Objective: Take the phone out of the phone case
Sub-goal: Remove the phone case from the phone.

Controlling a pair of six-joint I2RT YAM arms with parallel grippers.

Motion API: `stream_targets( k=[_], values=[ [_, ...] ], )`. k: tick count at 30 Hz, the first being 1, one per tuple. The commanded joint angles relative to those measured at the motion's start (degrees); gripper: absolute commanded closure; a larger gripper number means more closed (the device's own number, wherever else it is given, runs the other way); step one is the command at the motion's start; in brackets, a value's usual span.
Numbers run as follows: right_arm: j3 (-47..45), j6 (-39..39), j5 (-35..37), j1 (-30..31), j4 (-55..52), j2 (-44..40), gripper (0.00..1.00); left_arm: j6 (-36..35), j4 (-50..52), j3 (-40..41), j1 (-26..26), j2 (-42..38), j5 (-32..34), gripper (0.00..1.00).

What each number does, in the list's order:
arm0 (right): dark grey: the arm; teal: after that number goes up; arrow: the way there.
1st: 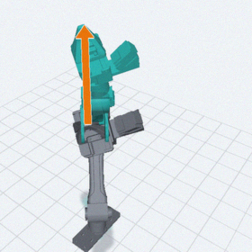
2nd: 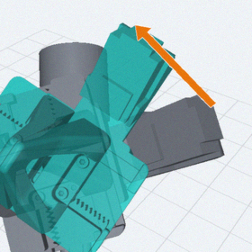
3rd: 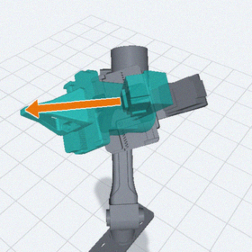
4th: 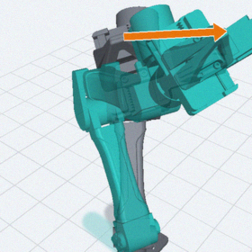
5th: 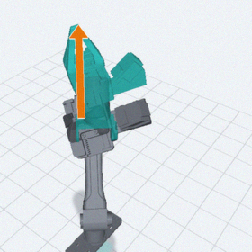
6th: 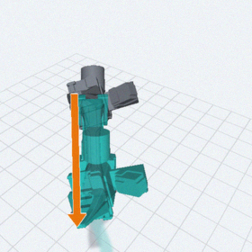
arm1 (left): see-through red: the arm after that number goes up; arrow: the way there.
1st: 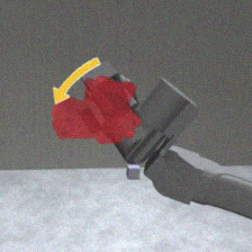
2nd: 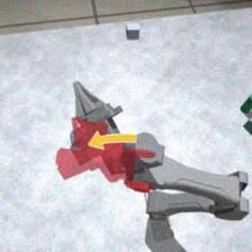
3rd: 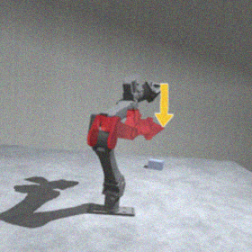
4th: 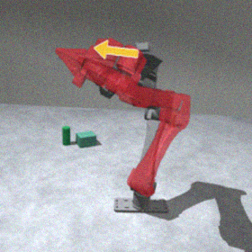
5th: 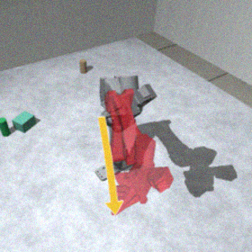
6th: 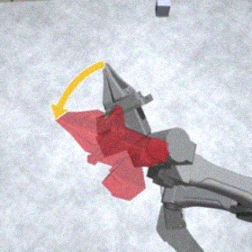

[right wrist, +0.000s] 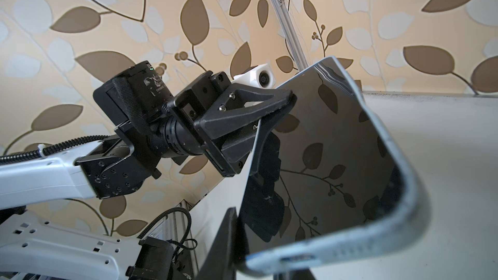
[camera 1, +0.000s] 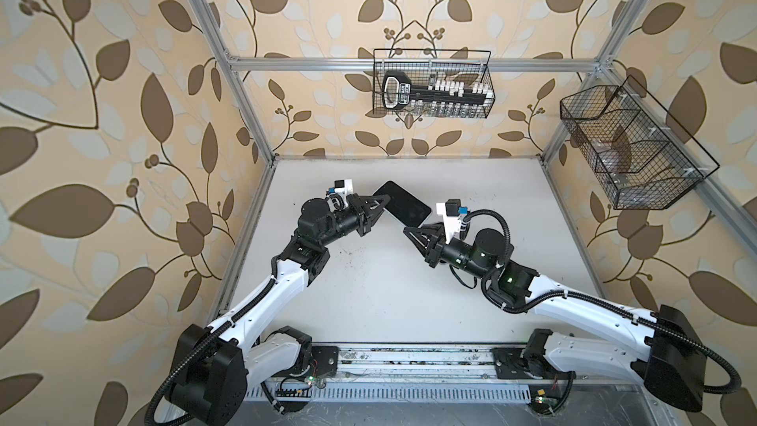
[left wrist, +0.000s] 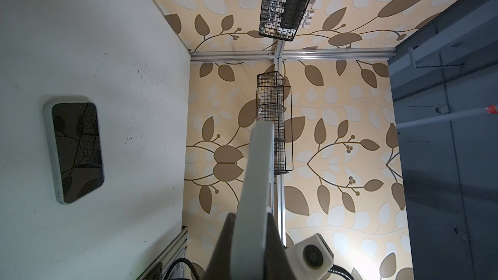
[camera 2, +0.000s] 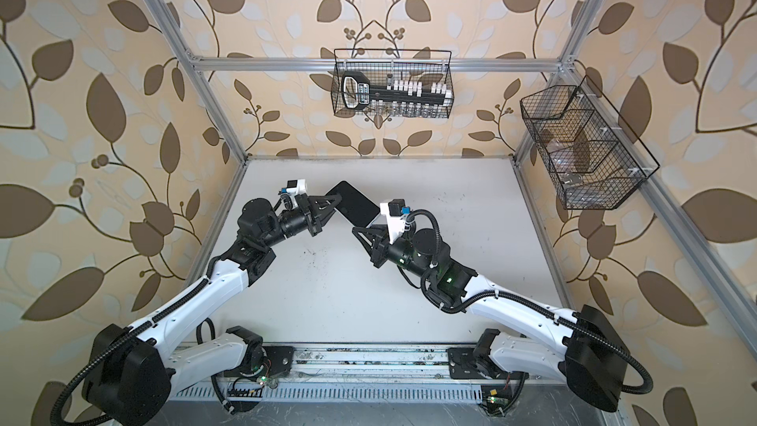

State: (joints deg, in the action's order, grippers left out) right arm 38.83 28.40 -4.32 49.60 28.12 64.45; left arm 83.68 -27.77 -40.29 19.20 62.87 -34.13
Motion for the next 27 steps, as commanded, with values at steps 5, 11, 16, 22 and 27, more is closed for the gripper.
stream_targets(
  k=[5,11,16,22,27],
  values=[
    [-2.3,-15.2,7.8,0.8,-8.1,-1.7,0.85,2.3,3.9,-2.3,-2.5,0.1,10.3,1.0],
    [-3.0,-16.8,9.4,0.9,-9.0,-2.2,0.83,2.8,3.6,-2.4,-2.5,0.5,10.2,1.0],
    [-3.7,-17.7,10.7,0.9,-9.4,-2.9,0.83,3.1,3.3,-3.0,-2.6,0.8,9.9,1.0],
    [-4.0,-19.0,11.5,1.2,-10.0,-2.8,0.83,3.7,2.7,-3.2,-2.6,1.1,9.9,1.0],
    [-4.0,-20.3,11.6,1.3,-10.8,-2.6,0.82,4.5,1.8,-3.5,-2.6,1.4,9.6,1.0]
  ],
)
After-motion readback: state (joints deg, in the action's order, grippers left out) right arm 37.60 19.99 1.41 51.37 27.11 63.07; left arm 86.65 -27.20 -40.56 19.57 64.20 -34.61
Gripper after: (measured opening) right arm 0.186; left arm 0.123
